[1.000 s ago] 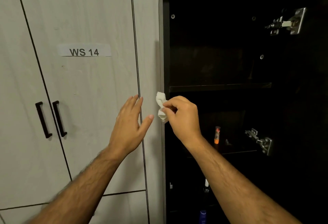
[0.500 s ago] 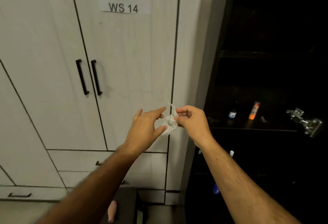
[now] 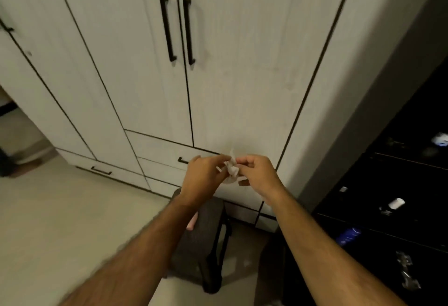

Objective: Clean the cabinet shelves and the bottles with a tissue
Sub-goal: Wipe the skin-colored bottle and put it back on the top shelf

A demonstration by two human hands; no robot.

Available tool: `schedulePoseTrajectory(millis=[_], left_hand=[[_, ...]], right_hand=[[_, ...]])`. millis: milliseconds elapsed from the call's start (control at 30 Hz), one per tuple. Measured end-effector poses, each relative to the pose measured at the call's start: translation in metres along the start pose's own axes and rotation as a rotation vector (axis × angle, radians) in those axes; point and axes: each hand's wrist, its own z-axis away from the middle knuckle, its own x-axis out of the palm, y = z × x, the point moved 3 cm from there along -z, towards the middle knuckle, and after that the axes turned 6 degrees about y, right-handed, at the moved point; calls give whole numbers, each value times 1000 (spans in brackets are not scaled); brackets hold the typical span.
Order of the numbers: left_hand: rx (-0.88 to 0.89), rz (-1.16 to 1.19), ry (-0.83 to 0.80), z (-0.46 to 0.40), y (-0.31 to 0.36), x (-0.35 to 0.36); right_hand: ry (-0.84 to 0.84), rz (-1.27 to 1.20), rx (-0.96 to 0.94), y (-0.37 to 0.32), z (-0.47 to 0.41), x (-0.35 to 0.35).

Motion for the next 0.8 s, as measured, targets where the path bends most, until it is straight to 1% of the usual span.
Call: schedulePoseTrajectory(millis=[167, 267, 367, 433, 533, 800], left_hand=[[-167, -85, -17, 30, -65, 16], [-252, -95, -84, 49, -103, 27], [-288, -154, -164, 62, -141, 41], [-322, -147, -210, 66, -165, 51], [-400, -135, -328, 71, -210, 69], [-452, -215, -509, 84, -329, 114]], right_hand=[[-144, 29, 112, 48, -15, 53], [-192, 48, 170, 77, -21, 82], [-254, 51, 255, 102, -26, 111], [-287, 71, 298, 120, -32, 131], [-265, 79, 397, 154, -46, 165], [-127, 39, 702, 256, -64, 258]])
